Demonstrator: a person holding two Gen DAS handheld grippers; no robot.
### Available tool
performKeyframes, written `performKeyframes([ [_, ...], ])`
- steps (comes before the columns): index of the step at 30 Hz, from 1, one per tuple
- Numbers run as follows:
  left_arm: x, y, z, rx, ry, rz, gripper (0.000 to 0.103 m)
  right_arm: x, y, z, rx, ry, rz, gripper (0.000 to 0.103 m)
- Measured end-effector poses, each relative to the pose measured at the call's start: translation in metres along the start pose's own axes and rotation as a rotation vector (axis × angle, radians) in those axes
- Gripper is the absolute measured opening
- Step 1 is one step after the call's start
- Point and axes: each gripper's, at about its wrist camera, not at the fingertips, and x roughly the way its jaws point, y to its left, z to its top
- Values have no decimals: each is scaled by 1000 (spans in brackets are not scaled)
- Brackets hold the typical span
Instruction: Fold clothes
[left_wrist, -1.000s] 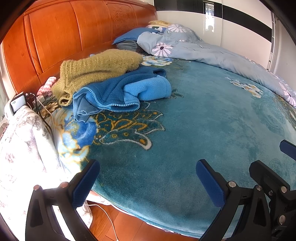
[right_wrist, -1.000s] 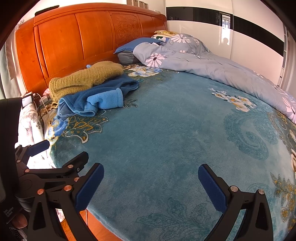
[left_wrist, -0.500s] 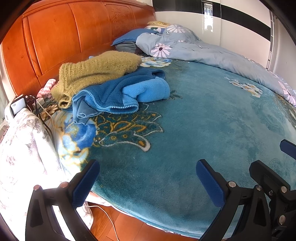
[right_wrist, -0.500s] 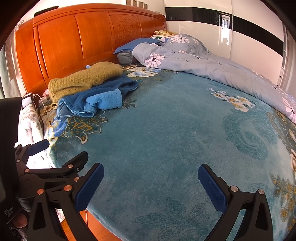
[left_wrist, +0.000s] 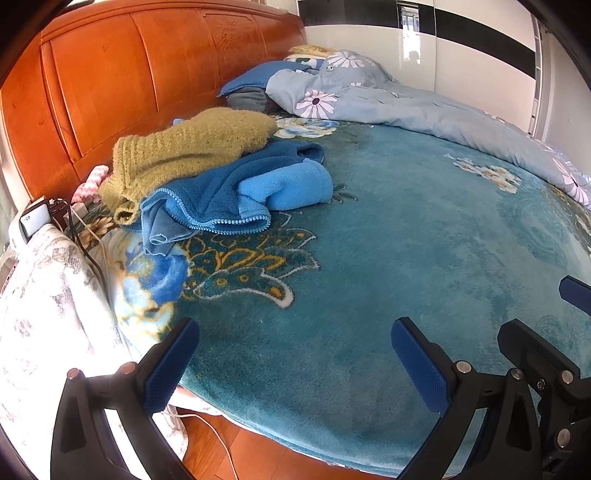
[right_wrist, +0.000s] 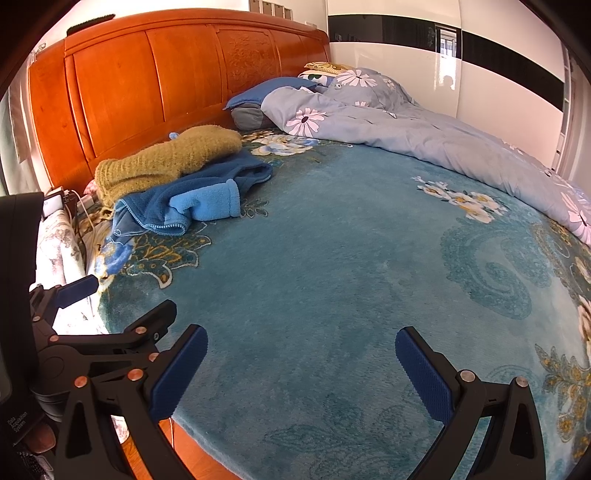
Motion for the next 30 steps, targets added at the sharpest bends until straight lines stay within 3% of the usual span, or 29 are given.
performKeyframes([
  [16, 4, -6, 0, 11, -1, -14, 103, 1, -7, -2, 10, 3, -6, 103],
  [30, 2, 7, 6, -65, -43, -63, 103, 0, -3, -1, 0, -10, 10, 103],
])
